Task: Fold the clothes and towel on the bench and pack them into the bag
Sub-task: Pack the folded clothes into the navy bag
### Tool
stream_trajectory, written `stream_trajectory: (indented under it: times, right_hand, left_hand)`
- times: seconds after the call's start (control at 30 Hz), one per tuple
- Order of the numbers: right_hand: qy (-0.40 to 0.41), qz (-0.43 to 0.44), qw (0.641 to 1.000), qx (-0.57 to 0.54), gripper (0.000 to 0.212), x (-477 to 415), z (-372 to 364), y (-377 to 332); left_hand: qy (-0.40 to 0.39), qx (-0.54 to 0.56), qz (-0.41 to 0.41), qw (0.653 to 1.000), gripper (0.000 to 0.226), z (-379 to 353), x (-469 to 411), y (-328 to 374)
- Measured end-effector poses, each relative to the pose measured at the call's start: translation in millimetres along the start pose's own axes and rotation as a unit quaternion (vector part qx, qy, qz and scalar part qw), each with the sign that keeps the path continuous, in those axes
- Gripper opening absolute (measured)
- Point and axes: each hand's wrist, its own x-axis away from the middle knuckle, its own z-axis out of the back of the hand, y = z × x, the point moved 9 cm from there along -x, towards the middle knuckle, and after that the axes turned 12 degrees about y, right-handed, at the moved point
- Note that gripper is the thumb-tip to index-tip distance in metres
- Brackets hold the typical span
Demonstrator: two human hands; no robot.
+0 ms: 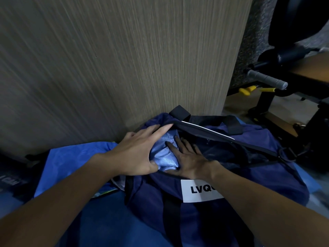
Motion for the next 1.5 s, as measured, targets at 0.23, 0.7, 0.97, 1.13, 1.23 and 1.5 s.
stream_trajectory:
  times: [0.23, 0.7, 0.97, 1.13, 1.23, 1.5]
  right_hand:
    - [-0.022, -0.012, 1.000, -0.003, 0.105, -6, -2, -13]
    - [0.133, 0.010, 0.986, -0.097, 0.044, 33, 69, -35]
    - [0.280, 0.179, 0.936, -0.120, 0.024, 70, 119, -140]
    - [0.255, 0.202, 0.931, -0.162, 0.017, 47, 113, -202]
    - [0.214, 0.195, 0.933, -0.215, 0.016, 24, 90, -231]
    - [0.125, 0.085, 0.976, -0.154, 0.043, -40, 26, -231]
  left_hand:
    - [-0.005, 0.003, -0.003, 1.000, 0.112, -1, 1, -2]
    - [0.000, 0.033, 0.029, 0.999, 0.092, -2, 6, 1]
    - [0.252, 0.249, 0.097, 0.930, 0.053, 36, 72, -24]
    - [0.318, 0.174, 0.239, 0.901, 0.041, 36, 143, -108]
    - [0.303, 0.072, 0.256, 0.915, 0.053, 26, 172, -143]
    - [0.173, -0.121, 0.273, 0.939, 0.054, -13, 191, -174]
